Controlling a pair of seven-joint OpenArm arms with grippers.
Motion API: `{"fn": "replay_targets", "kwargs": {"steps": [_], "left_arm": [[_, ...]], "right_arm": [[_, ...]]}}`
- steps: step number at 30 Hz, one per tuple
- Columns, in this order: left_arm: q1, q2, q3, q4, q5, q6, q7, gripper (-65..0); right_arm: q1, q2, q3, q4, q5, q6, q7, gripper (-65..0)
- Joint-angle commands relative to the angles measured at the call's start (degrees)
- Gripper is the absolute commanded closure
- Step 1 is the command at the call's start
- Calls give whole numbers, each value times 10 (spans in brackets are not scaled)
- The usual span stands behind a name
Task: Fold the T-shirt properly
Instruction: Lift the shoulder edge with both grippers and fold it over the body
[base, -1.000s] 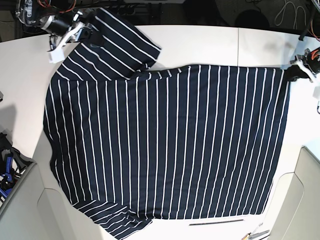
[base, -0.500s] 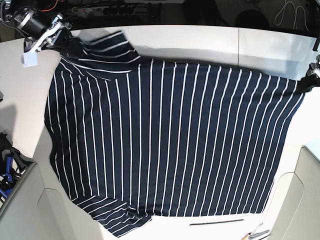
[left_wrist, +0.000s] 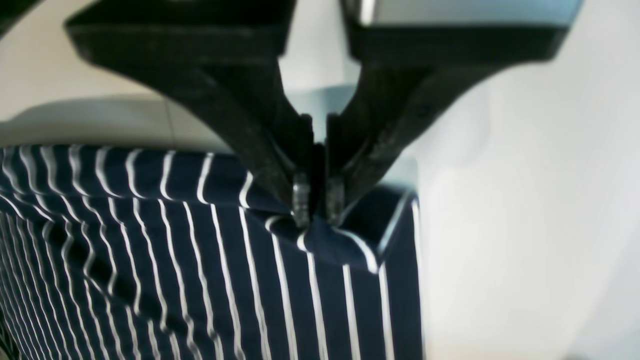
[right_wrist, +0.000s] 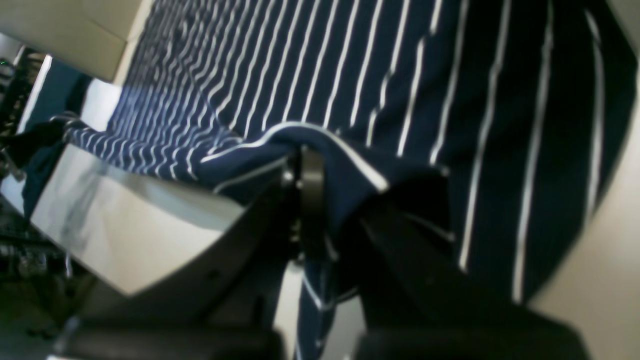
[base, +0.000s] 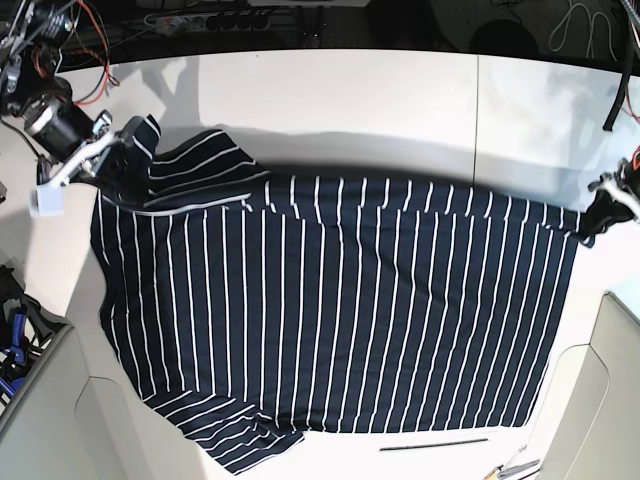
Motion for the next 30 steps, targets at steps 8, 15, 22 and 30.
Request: {"fn": "replay_targets", "kwargs": {"steps": [8,15,22,30], "left_arm": [[-118,-3,63,-55,69,15,-61,0],[-224,-2,92,-179,88,15,-83,0],[-278,3,96,-234,90,15,-91,0],[-278,34,96,-236,128,23,-104,0]], "right_arm": [[143,10,-6,-123,-16,0,21,0],[247,25,-6,-233,-42,0,36,0],[316,25,-42,-318,-94,0,72,0],[324,15,-110,-340,-207,0,151,-48]]}}
